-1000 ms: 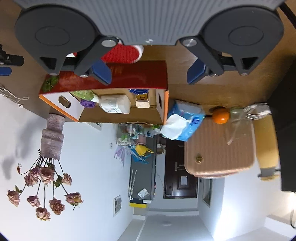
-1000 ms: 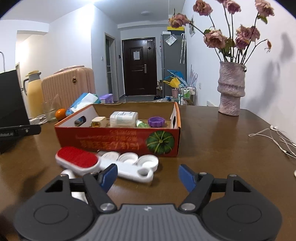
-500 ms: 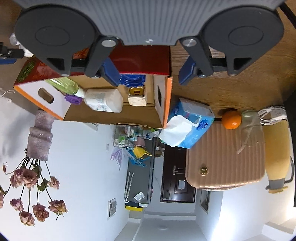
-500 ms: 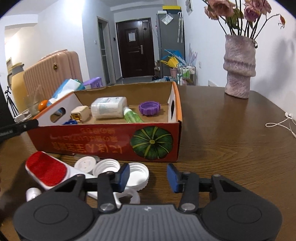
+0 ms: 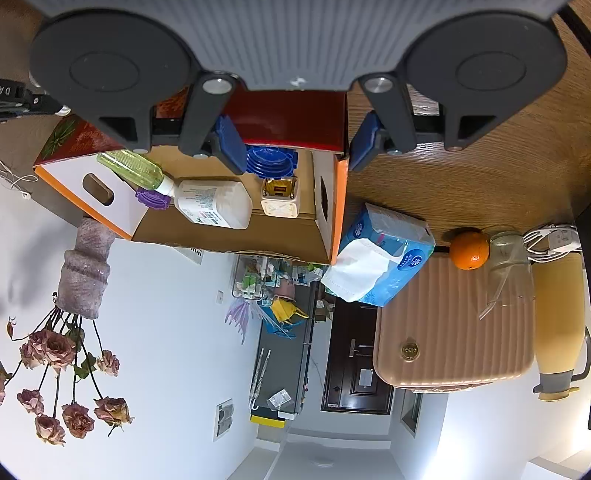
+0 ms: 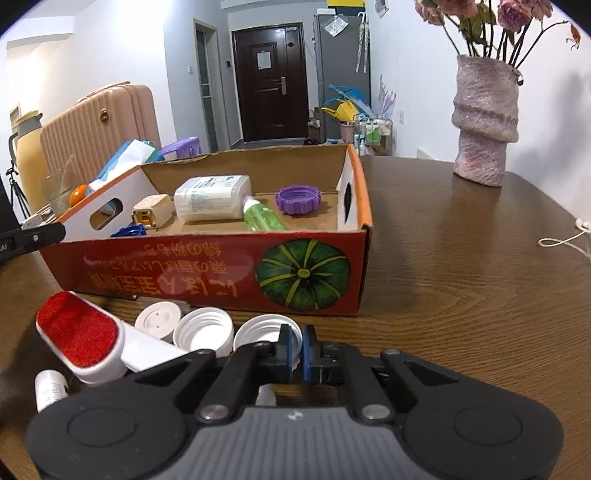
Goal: Organize rigid objects
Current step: 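Carry the white cap into the box and open the right tool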
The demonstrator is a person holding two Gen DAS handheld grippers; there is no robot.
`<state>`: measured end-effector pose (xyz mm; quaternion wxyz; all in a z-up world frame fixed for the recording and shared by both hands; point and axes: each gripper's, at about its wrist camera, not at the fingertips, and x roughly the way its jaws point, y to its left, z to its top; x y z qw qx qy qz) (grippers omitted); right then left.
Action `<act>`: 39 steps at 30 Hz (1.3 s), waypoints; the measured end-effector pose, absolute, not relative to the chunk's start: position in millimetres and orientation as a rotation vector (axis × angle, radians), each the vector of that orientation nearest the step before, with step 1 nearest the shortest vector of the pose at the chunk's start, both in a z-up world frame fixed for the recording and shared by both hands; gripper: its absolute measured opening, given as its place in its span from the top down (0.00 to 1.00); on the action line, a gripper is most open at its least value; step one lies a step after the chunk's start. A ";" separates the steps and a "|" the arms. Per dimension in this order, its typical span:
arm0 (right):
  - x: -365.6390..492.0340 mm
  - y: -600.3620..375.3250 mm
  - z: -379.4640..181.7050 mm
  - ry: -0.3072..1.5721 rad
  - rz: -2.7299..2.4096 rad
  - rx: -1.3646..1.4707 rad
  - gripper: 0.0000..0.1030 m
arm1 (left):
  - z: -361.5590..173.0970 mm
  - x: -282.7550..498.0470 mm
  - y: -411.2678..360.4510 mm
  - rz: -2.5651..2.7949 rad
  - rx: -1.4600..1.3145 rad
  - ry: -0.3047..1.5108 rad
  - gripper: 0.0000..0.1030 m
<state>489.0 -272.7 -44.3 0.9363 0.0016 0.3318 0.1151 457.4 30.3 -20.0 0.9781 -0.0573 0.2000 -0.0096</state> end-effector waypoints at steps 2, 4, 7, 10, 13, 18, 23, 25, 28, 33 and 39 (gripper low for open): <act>485.9 -274.0 -40.4 0.662 0.222 -0.001 0.95 | -19.9 457.7 30.4 -0.020 -0.118 0.403 0.39; 480.7 -275.0 -35.2 0.642 0.207 -0.015 0.95 | -20.3 457.2 31.0 -0.025 -0.119 0.403 0.39; 466.7 -275.0 -23.6 0.600 0.181 -0.055 0.95 | -19.9 457.2 33.4 -0.030 -0.131 0.412 0.39; 444.5 -277.5 -7.7 0.554 0.182 -0.064 0.95 | -19.8 457.2 32.7 -0.029 -0.126 0.409 0.39; 425.2 -282.7 9.0 0.517 0.198 -0.048 0.95 | -19.9 458.1 33.9 -0.033 -0.131 0.408 0.39; 423.5 -283.1 34.7 0.487 0.246 -0.030 0.95 | -19.9 457.4 33.1 -0.033 -0.123 0.404 0.39; 460.2 -271.3 57.5 0.484 0.322 -0.014 0.95 | -19.8 457.2 32.5 -0.038 -0.109 0.400 0.39; 481.8 -264.0 59.6 0.500 0.336 -0.011 0.95 | -19.7 457.3 32.1 -0.039 -0.102 0.399 0.39; 520.4 -247.8 52.6 0.565 0.375 -0.004 0.95 | -19.4 457.4 30.9 -0.038 -0.090 0.396 0.39; 578.5 -217.9 29.9 0.711 0.429 -0.015 0.95 | -19.6 455.6 27.1 -0.026 -0.064 0.384 0.39; 617.6 -186.0 -7.5 0.887 0.425 -0.097 0.93 | -18.8 457.1 29.6 -0.032 -0.081 0.395 0.39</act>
